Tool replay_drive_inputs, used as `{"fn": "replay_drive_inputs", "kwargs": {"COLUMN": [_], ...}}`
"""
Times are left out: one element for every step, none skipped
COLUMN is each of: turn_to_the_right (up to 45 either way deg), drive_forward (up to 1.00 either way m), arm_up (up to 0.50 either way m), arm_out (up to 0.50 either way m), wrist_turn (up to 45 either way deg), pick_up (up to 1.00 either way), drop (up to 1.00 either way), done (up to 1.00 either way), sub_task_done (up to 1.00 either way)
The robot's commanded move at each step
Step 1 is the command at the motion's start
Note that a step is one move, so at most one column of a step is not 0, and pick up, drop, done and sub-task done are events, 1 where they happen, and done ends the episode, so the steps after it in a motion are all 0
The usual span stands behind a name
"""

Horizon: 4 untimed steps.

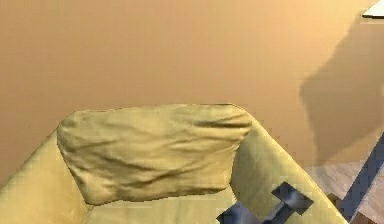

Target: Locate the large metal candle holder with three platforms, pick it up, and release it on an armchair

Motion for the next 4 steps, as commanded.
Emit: {"fn": "replay_drive_inputs", "kwargs": {"turn_to_the_right": [-6.0, 45.0, 21.0, 0.0], "drive_forward": [0.0, 0.0, 0.0, 0.15], "arm_up": [0.0, 0.0, 0.0, 0.0], "arm_out": [0.0, 0.0, 0.0, 0.0], "wrist_turn": [0.0, 0.0, 0.0, 0.0], "pick_up": [0.0, 0.0, 0.0, 0.0], "drop": [0.0, 0.0, 0.0, 0.0], "done": [0.0, 0.0, 0.0, 0.0], "sub_task_done": [0.0, 0.0, 0.0, 0.0]}}
